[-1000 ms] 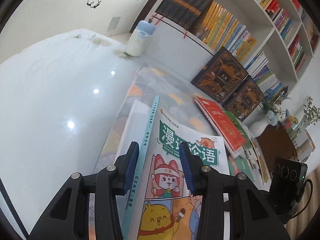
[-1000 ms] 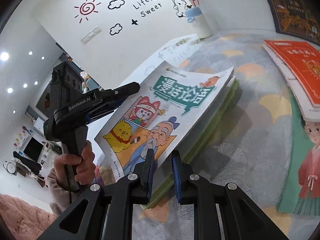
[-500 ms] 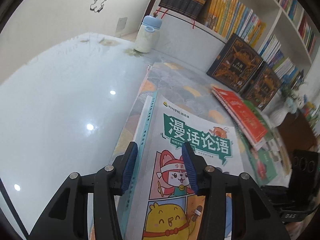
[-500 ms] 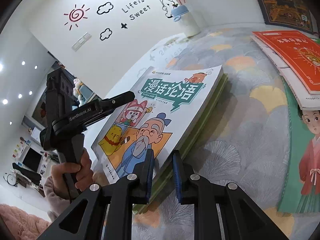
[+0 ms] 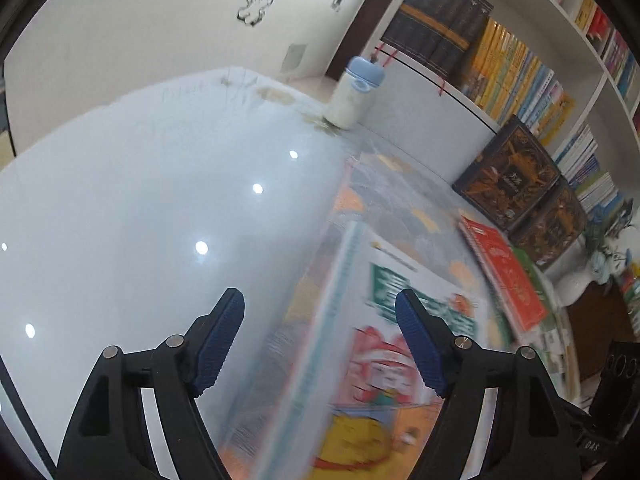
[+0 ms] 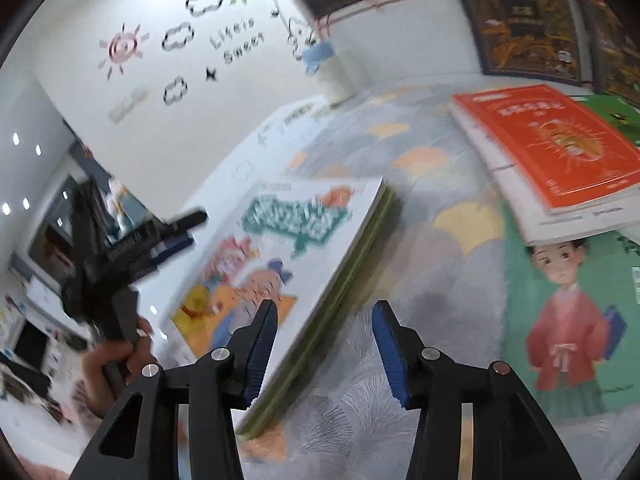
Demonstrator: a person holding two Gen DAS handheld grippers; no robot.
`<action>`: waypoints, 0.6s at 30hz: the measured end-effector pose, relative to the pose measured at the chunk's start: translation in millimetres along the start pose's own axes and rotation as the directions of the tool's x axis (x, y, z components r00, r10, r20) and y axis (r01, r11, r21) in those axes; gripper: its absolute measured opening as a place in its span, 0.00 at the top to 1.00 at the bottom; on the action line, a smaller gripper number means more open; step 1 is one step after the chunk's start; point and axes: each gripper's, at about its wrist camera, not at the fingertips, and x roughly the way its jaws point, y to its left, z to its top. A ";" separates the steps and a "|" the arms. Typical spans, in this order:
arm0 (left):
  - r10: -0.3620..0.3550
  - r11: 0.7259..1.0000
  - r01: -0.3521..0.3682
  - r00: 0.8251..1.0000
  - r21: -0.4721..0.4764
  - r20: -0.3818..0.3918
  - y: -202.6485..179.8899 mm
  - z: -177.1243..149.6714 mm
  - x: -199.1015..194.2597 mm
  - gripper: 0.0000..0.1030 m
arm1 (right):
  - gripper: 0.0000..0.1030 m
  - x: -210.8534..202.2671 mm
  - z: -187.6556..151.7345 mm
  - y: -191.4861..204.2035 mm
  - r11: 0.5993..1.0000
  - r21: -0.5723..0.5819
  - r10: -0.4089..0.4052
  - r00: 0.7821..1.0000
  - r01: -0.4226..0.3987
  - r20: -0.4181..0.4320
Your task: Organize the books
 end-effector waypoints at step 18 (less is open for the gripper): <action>-0.318 0.870 0.229 0.938 0.436 0.142 -296.5 67.2 -88.4 0.02 | 0.47 -272.3 31.8 -57.9 0.991 0.113 -0.119 0.824 0.067 0.554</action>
